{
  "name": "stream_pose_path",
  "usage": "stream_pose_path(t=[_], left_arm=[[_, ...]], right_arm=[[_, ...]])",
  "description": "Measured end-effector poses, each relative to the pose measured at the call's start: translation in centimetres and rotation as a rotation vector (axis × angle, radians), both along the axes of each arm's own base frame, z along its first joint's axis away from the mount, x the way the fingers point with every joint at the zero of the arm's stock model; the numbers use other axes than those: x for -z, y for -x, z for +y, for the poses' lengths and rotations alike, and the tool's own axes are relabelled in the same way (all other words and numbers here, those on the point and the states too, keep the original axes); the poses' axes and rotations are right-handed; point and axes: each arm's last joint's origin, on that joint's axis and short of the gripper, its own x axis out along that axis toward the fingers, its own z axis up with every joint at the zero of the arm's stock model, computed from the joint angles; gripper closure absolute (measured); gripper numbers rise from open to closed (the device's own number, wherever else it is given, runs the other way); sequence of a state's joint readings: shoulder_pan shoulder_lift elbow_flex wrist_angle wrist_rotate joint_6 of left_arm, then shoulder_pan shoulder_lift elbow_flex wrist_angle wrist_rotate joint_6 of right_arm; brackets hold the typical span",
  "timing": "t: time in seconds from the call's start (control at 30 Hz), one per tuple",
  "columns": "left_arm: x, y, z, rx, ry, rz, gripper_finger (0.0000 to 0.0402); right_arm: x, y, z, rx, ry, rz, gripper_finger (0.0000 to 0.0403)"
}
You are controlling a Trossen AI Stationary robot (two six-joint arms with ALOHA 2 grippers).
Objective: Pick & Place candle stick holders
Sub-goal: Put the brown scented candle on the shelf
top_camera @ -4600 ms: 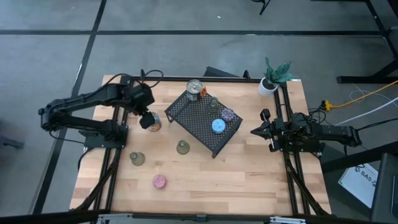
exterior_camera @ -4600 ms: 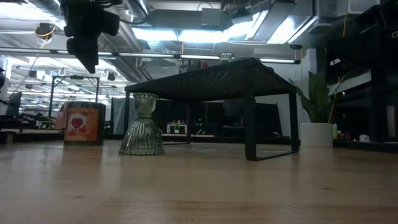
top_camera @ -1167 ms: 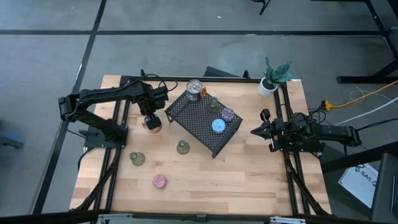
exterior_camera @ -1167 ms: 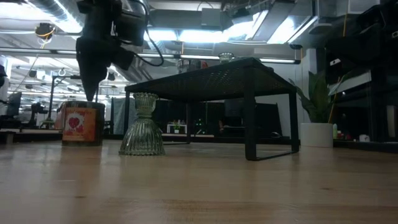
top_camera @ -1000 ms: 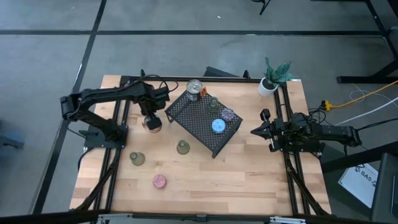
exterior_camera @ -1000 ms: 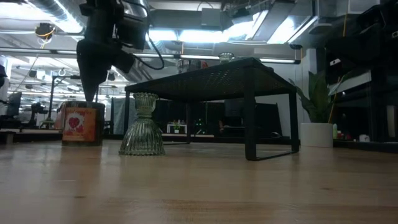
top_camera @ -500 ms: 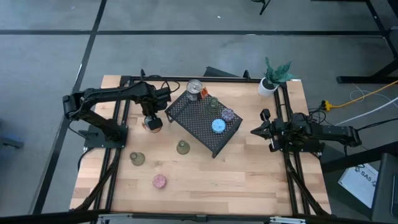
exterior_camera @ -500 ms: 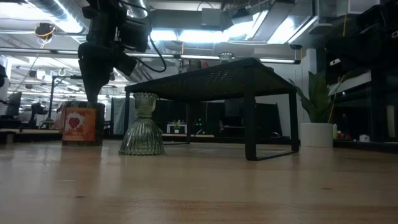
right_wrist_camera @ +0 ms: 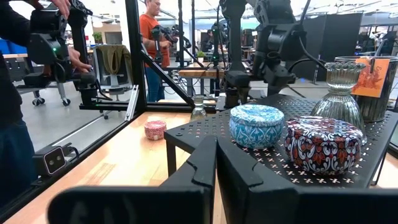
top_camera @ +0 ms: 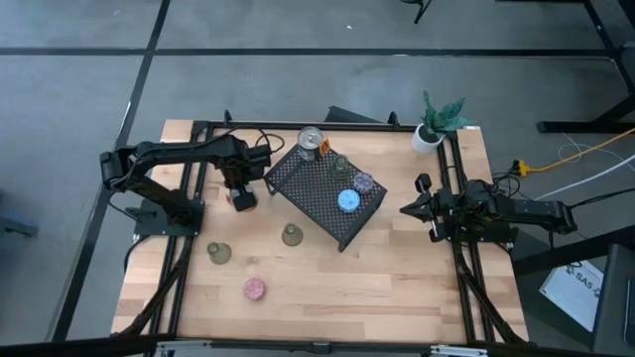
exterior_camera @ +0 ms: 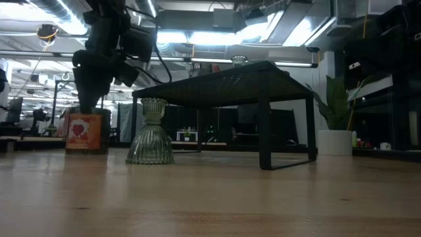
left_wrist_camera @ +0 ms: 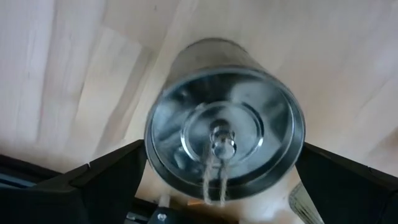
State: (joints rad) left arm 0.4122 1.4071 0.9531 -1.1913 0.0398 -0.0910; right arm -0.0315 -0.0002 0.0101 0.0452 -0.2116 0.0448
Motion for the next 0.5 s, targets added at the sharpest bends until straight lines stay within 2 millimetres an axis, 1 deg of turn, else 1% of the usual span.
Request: stream_pose_path(t=[0.5], left_arm=[[0.02, -0.45, 0.21, 0.001, -0.023, -0.046, 0.0002]], right_arm=[[0.00, 0.00, 0.00, 0.000, 0.000, 0.000, 0.0387]])
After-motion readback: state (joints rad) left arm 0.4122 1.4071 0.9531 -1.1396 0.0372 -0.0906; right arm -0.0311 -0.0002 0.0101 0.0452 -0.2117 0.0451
